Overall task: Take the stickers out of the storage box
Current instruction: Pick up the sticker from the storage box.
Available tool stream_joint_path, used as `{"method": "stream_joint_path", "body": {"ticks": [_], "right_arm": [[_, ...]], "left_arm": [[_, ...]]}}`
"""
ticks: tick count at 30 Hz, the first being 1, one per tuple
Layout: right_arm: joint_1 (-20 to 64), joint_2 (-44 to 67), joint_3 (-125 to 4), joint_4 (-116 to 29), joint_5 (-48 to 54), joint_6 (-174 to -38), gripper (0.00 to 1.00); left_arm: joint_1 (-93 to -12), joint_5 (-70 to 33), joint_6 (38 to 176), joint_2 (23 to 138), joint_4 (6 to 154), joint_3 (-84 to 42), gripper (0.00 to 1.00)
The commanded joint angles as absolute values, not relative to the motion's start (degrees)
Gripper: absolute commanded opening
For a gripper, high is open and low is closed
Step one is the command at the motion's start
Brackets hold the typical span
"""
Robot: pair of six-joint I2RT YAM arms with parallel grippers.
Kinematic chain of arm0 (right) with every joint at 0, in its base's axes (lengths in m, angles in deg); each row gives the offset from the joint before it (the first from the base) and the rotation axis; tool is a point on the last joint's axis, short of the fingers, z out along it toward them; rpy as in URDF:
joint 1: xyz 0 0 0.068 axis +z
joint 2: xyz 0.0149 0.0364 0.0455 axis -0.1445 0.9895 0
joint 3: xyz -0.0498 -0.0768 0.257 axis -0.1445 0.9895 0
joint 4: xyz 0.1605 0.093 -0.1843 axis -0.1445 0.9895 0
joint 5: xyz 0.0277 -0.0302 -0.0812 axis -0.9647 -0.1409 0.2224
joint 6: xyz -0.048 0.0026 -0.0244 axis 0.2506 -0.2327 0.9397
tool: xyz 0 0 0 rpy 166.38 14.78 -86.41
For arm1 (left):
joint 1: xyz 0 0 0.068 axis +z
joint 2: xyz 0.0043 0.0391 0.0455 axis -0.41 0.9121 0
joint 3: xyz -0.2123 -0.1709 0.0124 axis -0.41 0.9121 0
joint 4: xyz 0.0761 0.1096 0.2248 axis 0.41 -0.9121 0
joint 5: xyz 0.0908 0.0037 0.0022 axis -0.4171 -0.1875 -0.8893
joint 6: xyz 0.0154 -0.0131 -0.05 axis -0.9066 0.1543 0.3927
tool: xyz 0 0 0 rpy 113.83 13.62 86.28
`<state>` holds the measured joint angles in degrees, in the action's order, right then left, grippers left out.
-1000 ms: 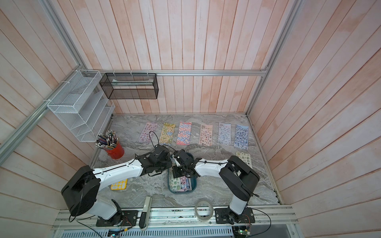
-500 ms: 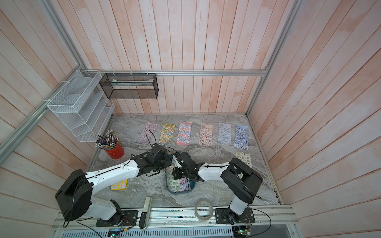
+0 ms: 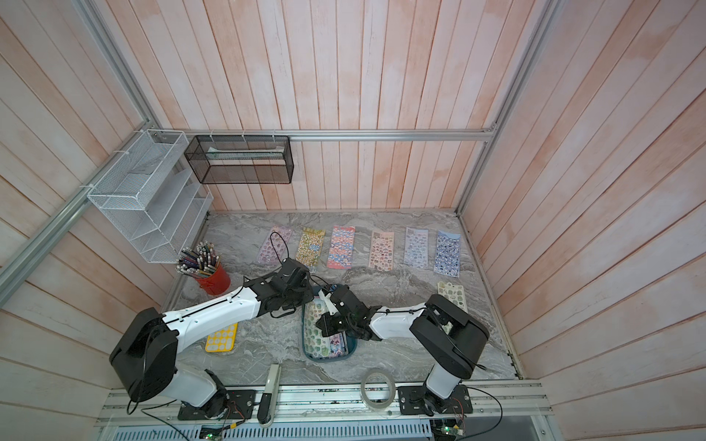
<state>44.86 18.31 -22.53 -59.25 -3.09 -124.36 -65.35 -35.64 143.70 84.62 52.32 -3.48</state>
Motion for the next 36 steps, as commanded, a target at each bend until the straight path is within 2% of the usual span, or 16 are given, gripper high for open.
{"method": "stream_joint_path", "body": {"ticks": [1, 4, 13, 20, 25, 36], "right_arm": [[45.4, 19.7, -22.8, -59.9, -5.4, -123.3, 0.00], [45.4, 19.8, -22.8, -59.9, -5.4, -123.2, 0.00], [45.3, 18.7, -22.3, -60.1, -4.1, -123.2, 0.00], [44.8, 18.1, -21.2, -60.7, -3.8, -123.5, 0.00], [43.7, 15.0, -22.9, -55.3, -1.1, -120.0, 0.00], [37.6, -1.2, -29.8, -41.6, 5.3, -109.3, 0.00]], "left_arm": [[-65.3, -34.9, 142.5, 86.3, 50.6, -4.9, 0.29], [-65.3, -35.4, 142.0, 86.8, 49.4, -5.7, 0.28], [-65.3, -34.1, 140.9, 89.2, 48.9, -7.4, 0.17], [-65.4, -33.2, 141.1, 90.2, 49.1, -7.0, 0.00], [-65.3, -34.1, 140.3, 87.2, 51.0, -6.6, 0.00], [-64.3, -34.9, 135.5, 79.0, 57.1, -9.7, 0.00]]}}
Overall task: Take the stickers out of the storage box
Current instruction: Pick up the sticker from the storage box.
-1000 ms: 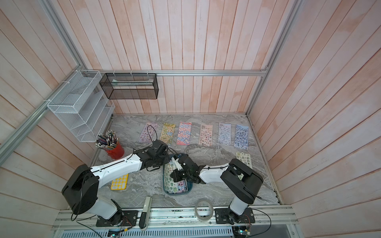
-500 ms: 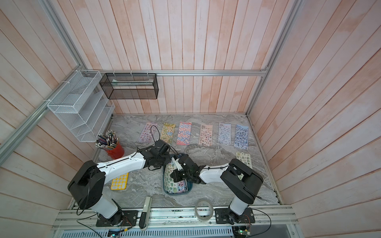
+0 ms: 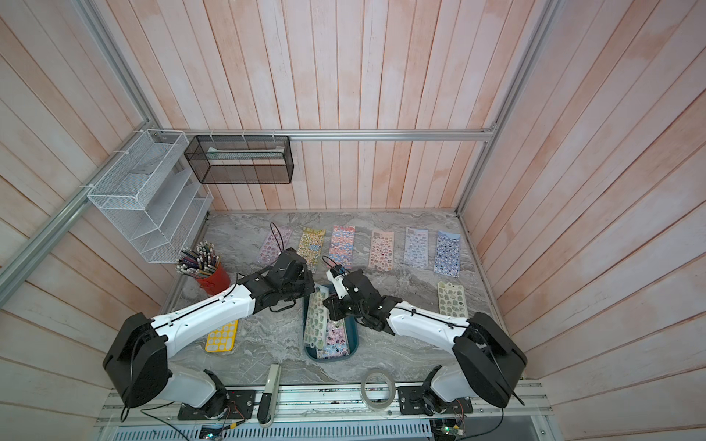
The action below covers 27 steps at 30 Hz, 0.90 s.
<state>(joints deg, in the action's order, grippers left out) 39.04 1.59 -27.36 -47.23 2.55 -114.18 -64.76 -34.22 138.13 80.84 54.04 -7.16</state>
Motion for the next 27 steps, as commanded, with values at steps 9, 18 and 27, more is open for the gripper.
{"method": "stream_joint_path", "body": {"ticks": [9, 18, 27], "right_arm": [[26.8, -10.3, -31.5, -34.0, 5.1, -102.6, 0.33], [20.9, -19.7, -29.4, -31.4, 8.2, -100.5, 0.74], [18.0, -24.9, -30.0, -33.0, 1.8, -98.2, 0.94]], "left_arm": [[-64.0, -29.6, 127.9, 75.5, 61.2, -13.9, 0.00], [-63.7, -26.0, 120.4, 68.8, 68.9, -12.9, 0.00], [-62.0, -16.7, 120.0, 64.1, 78.4, -11.4, 0.00]]}}
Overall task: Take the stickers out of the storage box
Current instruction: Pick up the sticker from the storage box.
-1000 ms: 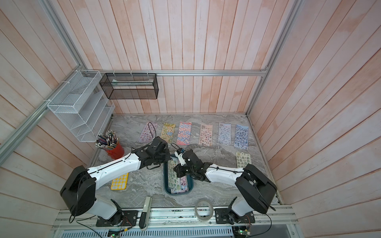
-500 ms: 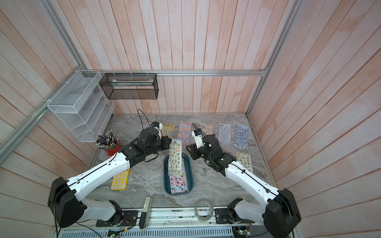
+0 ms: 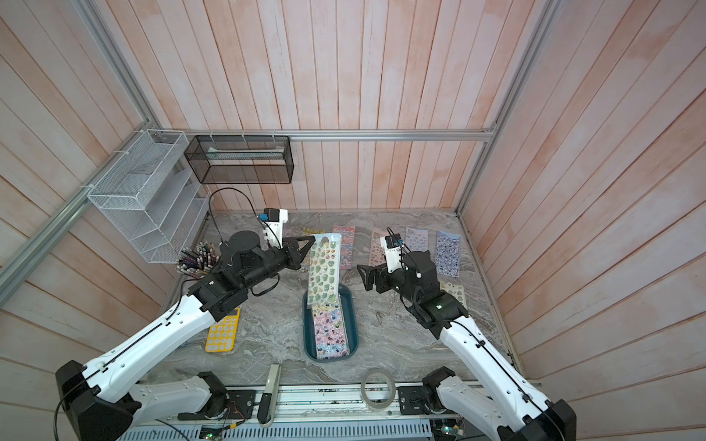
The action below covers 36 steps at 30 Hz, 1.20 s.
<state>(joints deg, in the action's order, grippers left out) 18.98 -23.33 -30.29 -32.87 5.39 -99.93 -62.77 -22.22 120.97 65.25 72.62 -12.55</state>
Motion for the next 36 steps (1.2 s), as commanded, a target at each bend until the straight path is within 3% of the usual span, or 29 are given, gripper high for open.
{"method": "stream_joint_path", "body": {"ticks": [1, 9, 17, 23, 30, 36], "right_arm": [[17.7, -25.1, -30.1, -33.3, 0.7, -98.0, 0.92], [13.2, -25.0, -31.3, -36.6, -11.9, -98.5, 0.86], [7.7, -22.7, -30.3, -48.9, -32.7, -107.5, 0.88], [7.4, -20.7, -29.6, -57.5, -38.4, -113.2, 0.88], [7.5, -18.1, -29.1, -64.8, -45.5, -119.1, 0.77], [9.7, -19.1, -28.4, -66.1, -49.2, -119.0, 0.77]], "left_arm": [[-61.8, -14.8, 120.3, 64.2, 79.2, -11.4, 0.00], [-60.8, -2.9, 121.6, 65.4, 83.1, -12.8, 0.00], [-58.7, 4.5, 124.2, 64.7, 87.7, -12.6, 0.00], [-56.6, 9.6, 128.9, 64.7, 93.3, -11.1, 0.00], [-56.2, 10.2, 129.8, 65.2, 93.4, -11.6, 0.00], [-55.9, 10.3, 129.9, 65.9, 93.6, -12.0, 0.00]]}}
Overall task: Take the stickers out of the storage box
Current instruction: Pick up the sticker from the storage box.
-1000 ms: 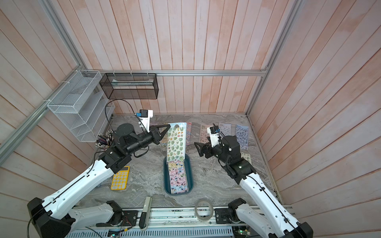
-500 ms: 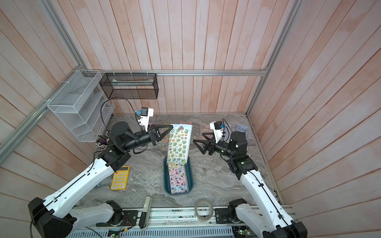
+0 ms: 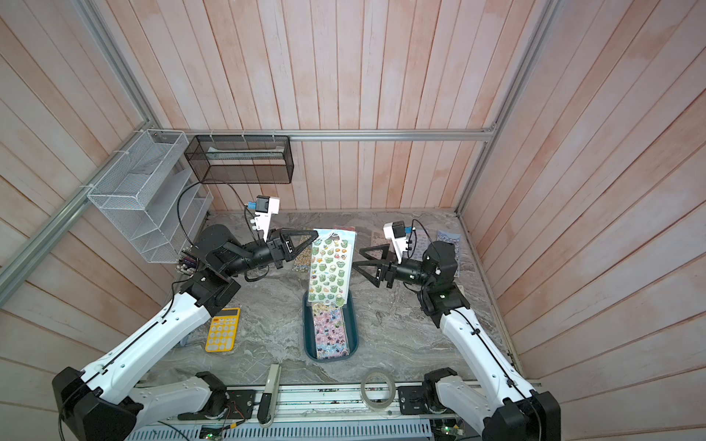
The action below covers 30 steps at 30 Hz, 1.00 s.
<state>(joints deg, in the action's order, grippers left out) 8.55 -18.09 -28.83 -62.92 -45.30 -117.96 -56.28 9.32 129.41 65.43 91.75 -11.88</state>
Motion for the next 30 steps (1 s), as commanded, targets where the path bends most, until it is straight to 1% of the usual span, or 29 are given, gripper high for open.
{"method": "stream_joint_path", "body": {"ticks": [1, 8, 11, 15, 23, 30], "right_arm": [[10.2, -19.3, -28.6, -65.1, -49.2, -118.3, 0.77], [13.8, -19.8, -31.2, -60.4, -48.5, -114.5, 0.76], [15.1, -19.0, -31.8, -60.9, -48.8, -114.6, 0.74], [15.1, -19.2, -32.2, -61.4, -49.2, -114.9, 0.73], [15.1, -22.2, -35.1, -52.9, -48.2, -109.3, 0.72], [15.1, -22.7, -34.6, -53.0, -47.4, -110.5, 0.75]], "left_arm": [[-55.9, 10.3, 130.0, 66.0, 93.6, -12.1, 0.00], [-55.8, 10.8, 130.7, 66.6, 94.0, -12.4, 0.00], [-55.7, 10.7, 130.5, 66.4, 93.9, -12.5, 0.00], [-55.5, 10.7, 130.4, 65.9, 93.4, -12.2, 0.00], [-53.8, 10.4, 130.0, 64.0, 92.4, -11.2, 0.00], [-52.6, 10.4, 130.7, 62.6, 92.6, -9.8, 0.00]]}}
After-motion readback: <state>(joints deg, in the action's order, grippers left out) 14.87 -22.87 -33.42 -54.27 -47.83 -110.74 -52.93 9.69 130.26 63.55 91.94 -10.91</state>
